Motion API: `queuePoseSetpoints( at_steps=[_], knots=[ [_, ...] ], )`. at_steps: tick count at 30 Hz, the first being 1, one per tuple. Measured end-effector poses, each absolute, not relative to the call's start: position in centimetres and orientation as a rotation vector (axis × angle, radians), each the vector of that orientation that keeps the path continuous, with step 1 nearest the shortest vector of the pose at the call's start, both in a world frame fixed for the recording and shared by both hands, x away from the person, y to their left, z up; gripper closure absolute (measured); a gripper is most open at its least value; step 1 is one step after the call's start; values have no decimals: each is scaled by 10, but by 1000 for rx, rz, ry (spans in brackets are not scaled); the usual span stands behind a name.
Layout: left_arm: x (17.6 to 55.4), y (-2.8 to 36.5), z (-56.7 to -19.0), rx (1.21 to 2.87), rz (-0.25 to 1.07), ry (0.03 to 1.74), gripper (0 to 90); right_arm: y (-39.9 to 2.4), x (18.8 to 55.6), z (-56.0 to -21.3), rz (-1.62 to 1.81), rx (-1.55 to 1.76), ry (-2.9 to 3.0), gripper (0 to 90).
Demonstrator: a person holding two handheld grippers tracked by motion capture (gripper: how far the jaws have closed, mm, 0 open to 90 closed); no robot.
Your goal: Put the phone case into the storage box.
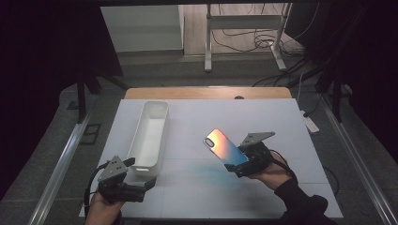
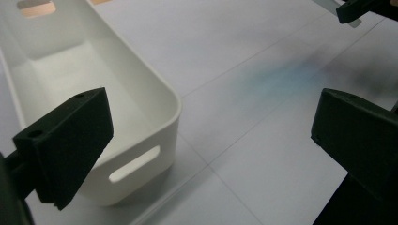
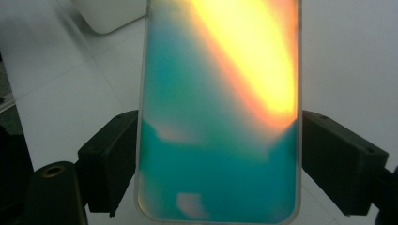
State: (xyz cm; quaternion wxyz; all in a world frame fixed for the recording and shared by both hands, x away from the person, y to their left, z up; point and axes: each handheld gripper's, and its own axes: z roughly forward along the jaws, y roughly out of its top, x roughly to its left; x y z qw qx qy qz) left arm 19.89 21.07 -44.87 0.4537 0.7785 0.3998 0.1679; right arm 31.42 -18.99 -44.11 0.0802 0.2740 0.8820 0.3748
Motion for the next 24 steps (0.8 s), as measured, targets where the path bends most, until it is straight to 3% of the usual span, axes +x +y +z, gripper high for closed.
queuePoseSetpoints(
  at_steps=[24],
  knots=[
    [222,177,-434,1927,282,776,0,-204,297,-427,1264,779,2610,167]
  ],
)
